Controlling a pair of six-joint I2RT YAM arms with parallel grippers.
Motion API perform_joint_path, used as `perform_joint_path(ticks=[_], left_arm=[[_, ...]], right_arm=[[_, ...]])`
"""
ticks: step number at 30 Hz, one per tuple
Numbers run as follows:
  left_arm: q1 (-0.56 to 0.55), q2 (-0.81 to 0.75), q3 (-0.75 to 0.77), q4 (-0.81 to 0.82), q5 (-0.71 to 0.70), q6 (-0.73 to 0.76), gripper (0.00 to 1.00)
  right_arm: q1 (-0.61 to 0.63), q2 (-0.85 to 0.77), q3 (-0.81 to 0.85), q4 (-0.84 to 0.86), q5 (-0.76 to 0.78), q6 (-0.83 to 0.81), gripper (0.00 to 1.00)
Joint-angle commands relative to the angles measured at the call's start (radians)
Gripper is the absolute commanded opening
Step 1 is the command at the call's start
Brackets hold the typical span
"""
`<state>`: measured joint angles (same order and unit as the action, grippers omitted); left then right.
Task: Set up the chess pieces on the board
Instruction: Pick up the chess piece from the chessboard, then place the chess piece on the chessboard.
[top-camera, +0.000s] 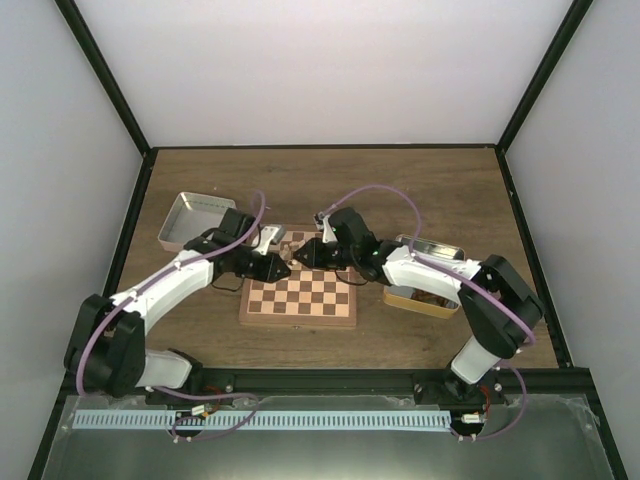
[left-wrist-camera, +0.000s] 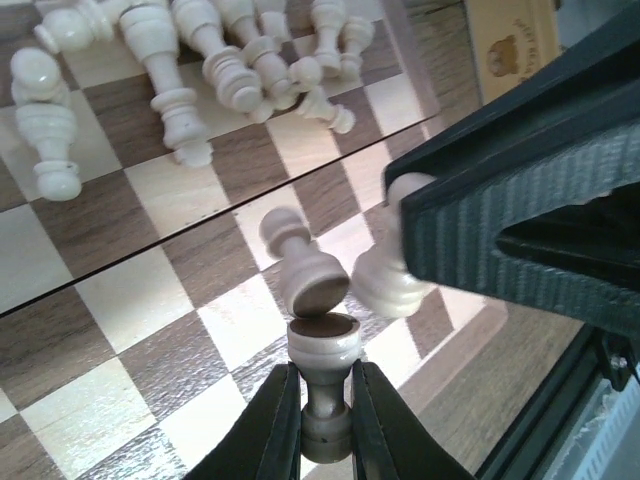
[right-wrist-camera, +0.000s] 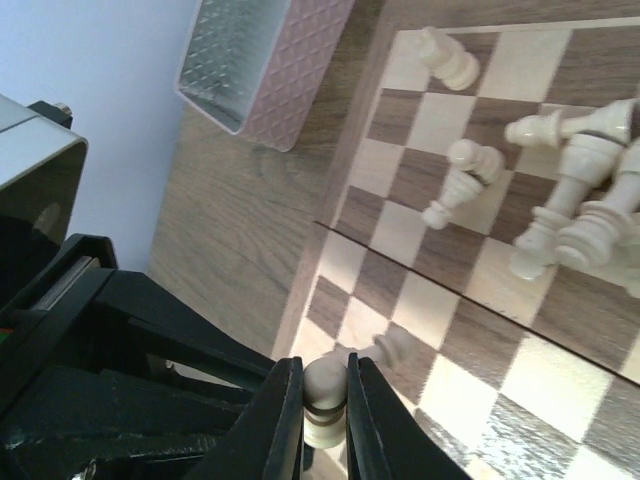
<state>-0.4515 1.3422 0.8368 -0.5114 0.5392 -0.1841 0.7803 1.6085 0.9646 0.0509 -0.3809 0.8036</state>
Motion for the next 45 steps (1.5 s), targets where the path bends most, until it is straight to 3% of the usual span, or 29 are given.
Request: perform_joint_path(ticks=[1, 6, 13, 23, 28, 31, 37, 45], left_arm=[[-0.002, 0.054, 0.020, -0.017, -0.065, -0.027, 0.14], [-0.002, 0.141, 0.030, -0.016, -0.101, -0.067, 0.14], [-0.002, 0.208, 0.054, -0.056, -0.188, -0.083, 0.15], [-0.003, 0.227, 0.063, -0.066, -0.208, -0.102, 0.42], [-0.001, 0.124, 0.050, -0.007, -0.207, -0.135, 0.53], [-0.006, 0.024, -0.009, 0.105, -0.097, -0.111, 0.58], [-0.025, -0.086, -0.058, 0.160, -0.079, -0.065, 0.58], [-0.030, -0.205, -0.046, 0.200, -0.125, -0.067, 0.36]], right_arm=[[-0.005, 0.029, 0.043, -0.060, 0.099, -0.027, 0.10], [-0.006, 0.053, 0.080, -0.135, 0.187, -0.046, 0.09], [-0.006, 0.062, 0.075, -0.124, 0.181, -0.056, 0.10], [-0.004, 0.104, 0.108, -0.058, 0.120, -0.063, 0.10], [-0.006, 0.111, 0.112, -0.011, 0.066, 0.004, 0.10], [-0.007, 0.107, 0.118, 0.031, 0.020, 0.097, 0.10], [-0.008, 0.096, 0.138, 0.131, -0.127, 0.239, 0.10], [-0.010, 0.048, 0.160, 0.078, -0.181, 0.216, 0.10]])
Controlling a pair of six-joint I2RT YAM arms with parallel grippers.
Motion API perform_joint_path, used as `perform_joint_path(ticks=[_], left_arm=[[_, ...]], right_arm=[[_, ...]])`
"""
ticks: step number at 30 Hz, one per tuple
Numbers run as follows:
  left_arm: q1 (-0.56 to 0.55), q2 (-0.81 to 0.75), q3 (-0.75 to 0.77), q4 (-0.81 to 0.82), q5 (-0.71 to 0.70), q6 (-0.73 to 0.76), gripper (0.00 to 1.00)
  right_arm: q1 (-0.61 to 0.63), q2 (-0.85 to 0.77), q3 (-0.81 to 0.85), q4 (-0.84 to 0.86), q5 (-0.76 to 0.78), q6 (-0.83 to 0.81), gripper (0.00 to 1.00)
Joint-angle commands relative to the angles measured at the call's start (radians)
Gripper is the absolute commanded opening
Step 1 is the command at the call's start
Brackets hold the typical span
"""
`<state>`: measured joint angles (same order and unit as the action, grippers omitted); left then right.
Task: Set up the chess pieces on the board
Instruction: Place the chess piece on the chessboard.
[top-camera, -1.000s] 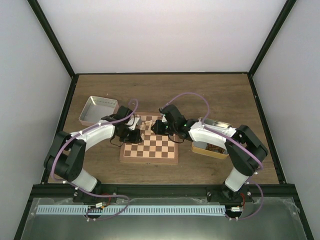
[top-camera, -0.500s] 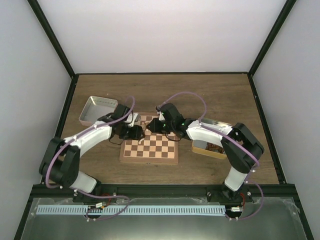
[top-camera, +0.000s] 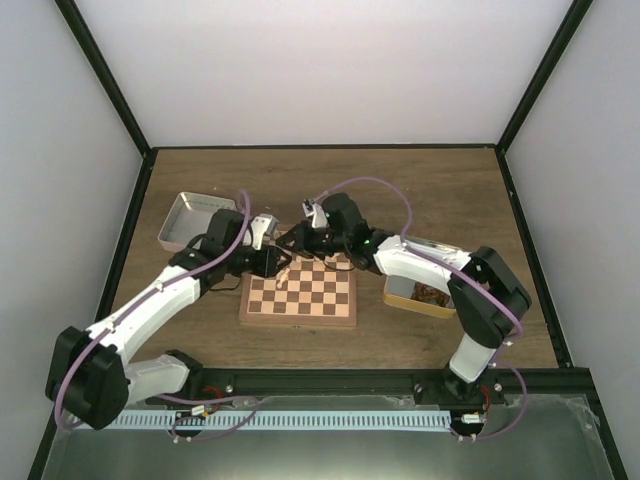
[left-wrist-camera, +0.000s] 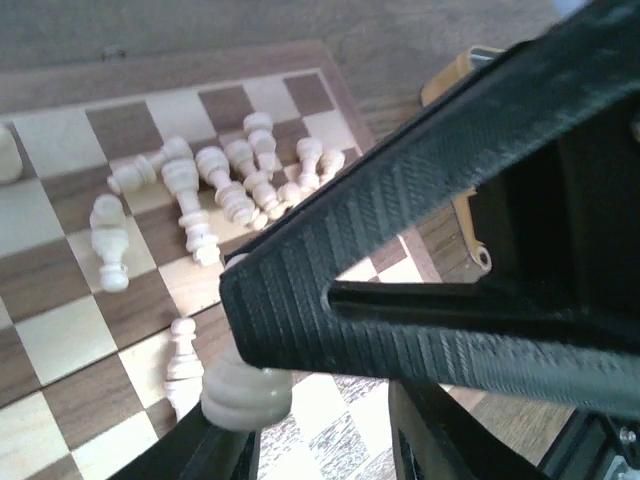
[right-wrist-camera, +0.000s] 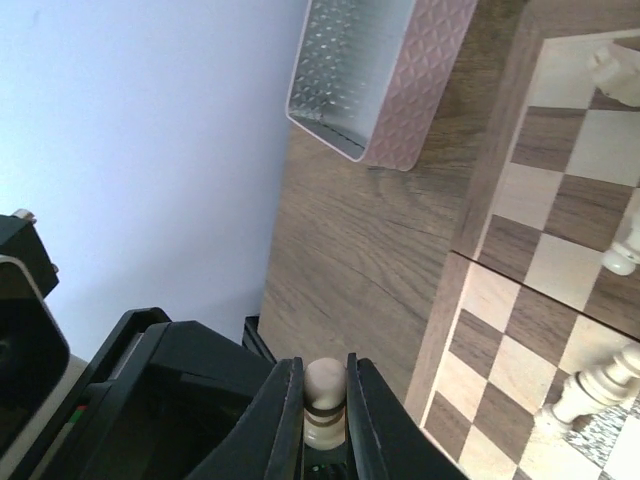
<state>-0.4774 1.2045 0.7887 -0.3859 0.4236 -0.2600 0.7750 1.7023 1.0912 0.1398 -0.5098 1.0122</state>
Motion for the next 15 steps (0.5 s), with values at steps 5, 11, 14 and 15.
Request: perform_joint_path(ticks=[5, 11, 14, 15], left_arm=[[-0.004, -0.123, -0.012, 0.089, -0.016, 0.037, 0.34], [-0.004, -0.131, 0.010, 0.045, -0.045, 0.085, 0.33], [-0.003, -0.134, 0.015, 0.047, -0.053, 0.090, 0.37], [-0.004, -0.134, 0.016, 0.045, -0.054, 0.095, 0.41]], right_arm=[[-0.006, -0.072, 0.024, -0.035, -0.060, -0.014, 0.10], [-0.006, -0.082, 0.032, -0.050, -0.080, -0.042, 0.10], [-0.006, -0.088, 0.032, -0.058, -0.085, -0.053, 0.10], [-0.005, -0.092, 0.030, -0.059, -0.085, -0.054, 0.10]])
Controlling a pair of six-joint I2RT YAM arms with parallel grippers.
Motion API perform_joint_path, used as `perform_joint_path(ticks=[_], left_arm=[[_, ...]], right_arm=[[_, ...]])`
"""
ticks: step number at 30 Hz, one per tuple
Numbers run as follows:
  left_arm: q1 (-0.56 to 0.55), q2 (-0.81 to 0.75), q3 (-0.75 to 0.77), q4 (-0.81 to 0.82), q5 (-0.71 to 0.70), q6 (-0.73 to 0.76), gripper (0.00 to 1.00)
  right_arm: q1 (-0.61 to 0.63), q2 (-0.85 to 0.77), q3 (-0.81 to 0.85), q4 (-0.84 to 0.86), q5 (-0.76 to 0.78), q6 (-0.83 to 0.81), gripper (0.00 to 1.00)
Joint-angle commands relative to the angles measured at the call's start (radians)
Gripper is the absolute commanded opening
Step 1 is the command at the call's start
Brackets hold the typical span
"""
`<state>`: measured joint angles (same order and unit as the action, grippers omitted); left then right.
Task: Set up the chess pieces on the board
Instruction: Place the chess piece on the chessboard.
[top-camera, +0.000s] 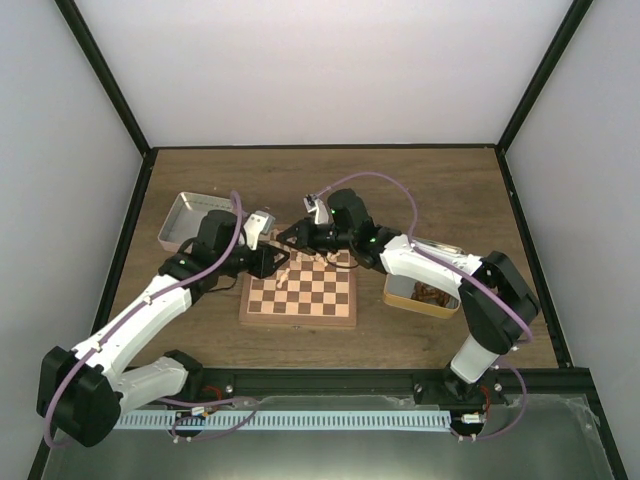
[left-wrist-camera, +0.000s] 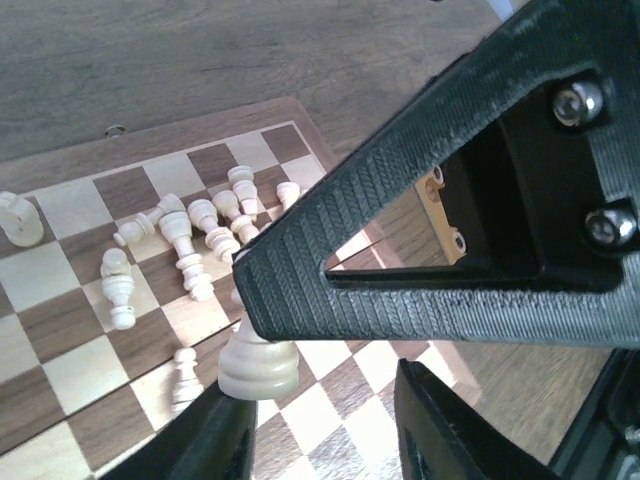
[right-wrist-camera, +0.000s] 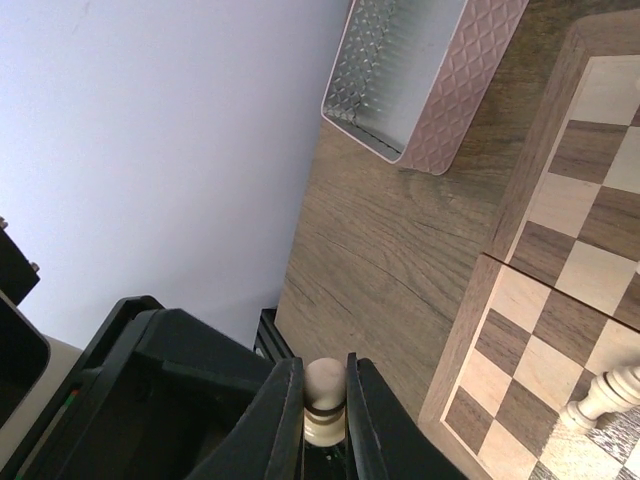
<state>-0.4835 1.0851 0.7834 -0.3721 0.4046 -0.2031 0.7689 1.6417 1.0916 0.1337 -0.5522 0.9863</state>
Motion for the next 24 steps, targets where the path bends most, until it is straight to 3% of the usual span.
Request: perform_joint_path(ticks=[1, 7, 13, 22, 24], left_arm=[[0.002, -0.015, 0.024, 0.028, -0.039, 0.038, 0.44], [0.002, 0.001, 0.038, 0.003, -0.051, 0.037, 0.51], [0.003, -0.014, 0.047, 0.014, -0.058, 0.045, 0.34], [0.001, -0.025, 0.031, 0.025, -0.019, 0.111, 0.16], [0.001, -0.030, 0.026, 0.028, 0.008, 0.138, 0.14]], right_arm=[[0.000, -0.035, 0.027, -0.053, -0.042, -0.029, 0.10], [0.001, -0.053, 0.018, -0.048, -0.060, -0.032, 0.11], [0.000, -0.072, -0.008, -0.030, -0.071, -0.041, 0.10], [0.000, -0.074, -0.004, -0.038, -0.091, -0.067, 0.11], [0.000, -0.075, 0.004, -0.052, -0.092, -0.090, 0.16]])
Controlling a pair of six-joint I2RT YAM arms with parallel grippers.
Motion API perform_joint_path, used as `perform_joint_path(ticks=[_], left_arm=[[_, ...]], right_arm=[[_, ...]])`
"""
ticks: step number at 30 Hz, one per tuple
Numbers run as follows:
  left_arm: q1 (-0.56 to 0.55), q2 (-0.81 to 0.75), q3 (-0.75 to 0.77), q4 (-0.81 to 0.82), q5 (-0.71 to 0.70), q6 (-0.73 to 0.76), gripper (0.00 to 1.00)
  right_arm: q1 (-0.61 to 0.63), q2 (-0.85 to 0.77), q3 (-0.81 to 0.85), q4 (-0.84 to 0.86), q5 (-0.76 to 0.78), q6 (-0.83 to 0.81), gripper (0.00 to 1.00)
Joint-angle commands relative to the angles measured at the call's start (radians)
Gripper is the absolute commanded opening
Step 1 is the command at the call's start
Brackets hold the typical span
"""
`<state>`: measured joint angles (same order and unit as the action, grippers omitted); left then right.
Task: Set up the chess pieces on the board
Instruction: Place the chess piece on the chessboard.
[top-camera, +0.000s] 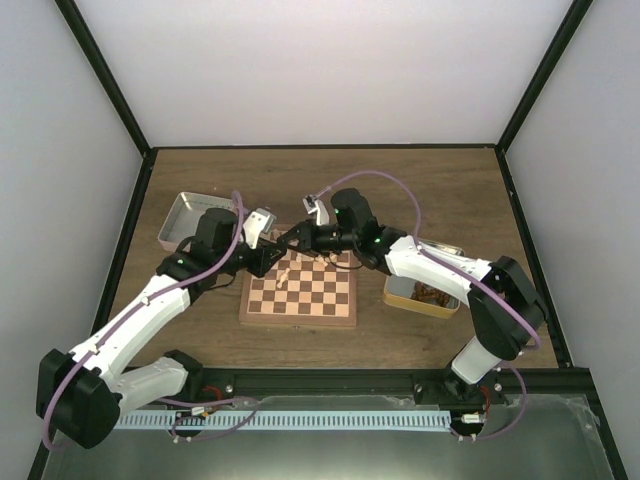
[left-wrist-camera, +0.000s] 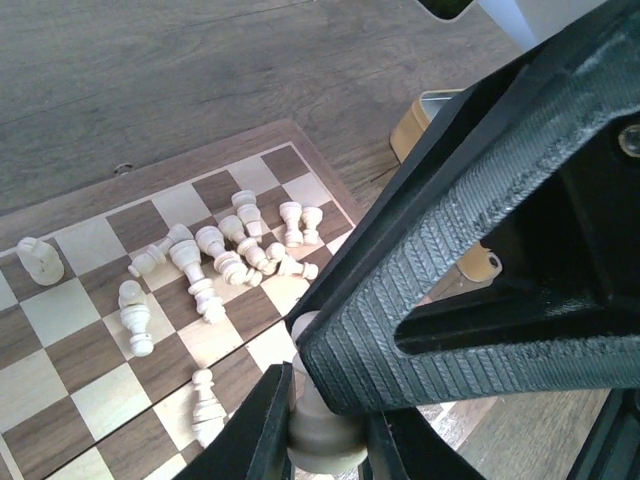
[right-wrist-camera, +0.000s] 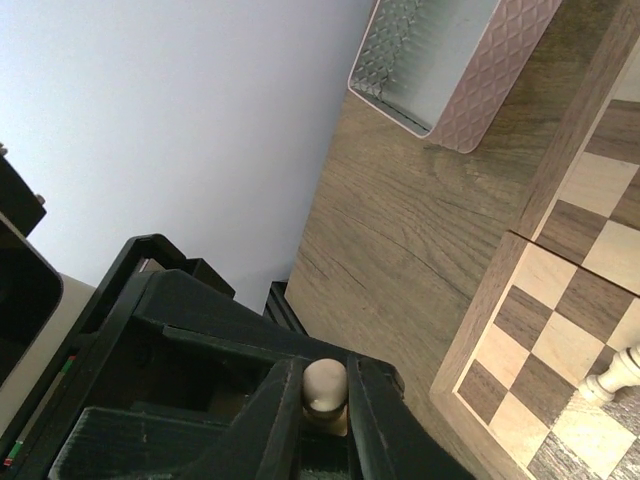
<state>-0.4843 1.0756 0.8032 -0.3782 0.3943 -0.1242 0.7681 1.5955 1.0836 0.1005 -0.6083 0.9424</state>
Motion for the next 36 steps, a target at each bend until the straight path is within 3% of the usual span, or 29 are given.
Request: perform_joint_path(ticks=[1, 5, 15, 18, 22, 24, 32, 33, 36], left_arm=[[0.003, -0.025, 0.001, 0.036, 0.038, 0.079, 0.14], [0.002, -0.054, -0.006, 0.014, 0.139, 0.190, 0.13], [0.002, -0.159, -0.037, 0.015, 0.189, 0.427, 0.10], [0.001, -0.167, -0.037, 0.026, 0.187, 0.434, 0.10], [0.001, -0.168, -0.038, 0.028, 0.152, 0.433, 0.07], [0.002, -0.166, -0.041, 0.029, 0.146, 0.430, 0.07], [0.001, -0.162, -0.047, 0.053, 0.139, 0.411, 0.07], [0.001, -0.159, -0.048, 0.054, 0.133, 0.402, 0.10], [0.001, -0.158, -0.045, 0.049, 0.040, 0.337, 0.32]], right_arm=[[0.000, -0.031, 0.019, -0.031, -0.039, -0.062, 0.20], [-0.008, -0.033, 0.075, -0.098, -0.068, -0.137, 0.29], [-0.018, -0.076, 0.100, -0.212, -0.207, -0.270, 0.14], [-0.018, -0.075, 0.095, -0.208, -0.240, -0.266, 0.10], [-0.018, -0.080, 0.085, -0.187, -0.260, -0.246, 0.24], [-0.018, -0.083, 0.072, -0.160, -0.276, -0.229, 0.24], [-0.004, -0.070, 0.063, -0.124, -0.286, -0.217, 0.07], [-0.003, -0.068, 0.066, -0.128, -0.270, -0.221, 0.05], [0.009, -0.057, 0.097, -0.193, -0.166, -0.266, 0.03]])
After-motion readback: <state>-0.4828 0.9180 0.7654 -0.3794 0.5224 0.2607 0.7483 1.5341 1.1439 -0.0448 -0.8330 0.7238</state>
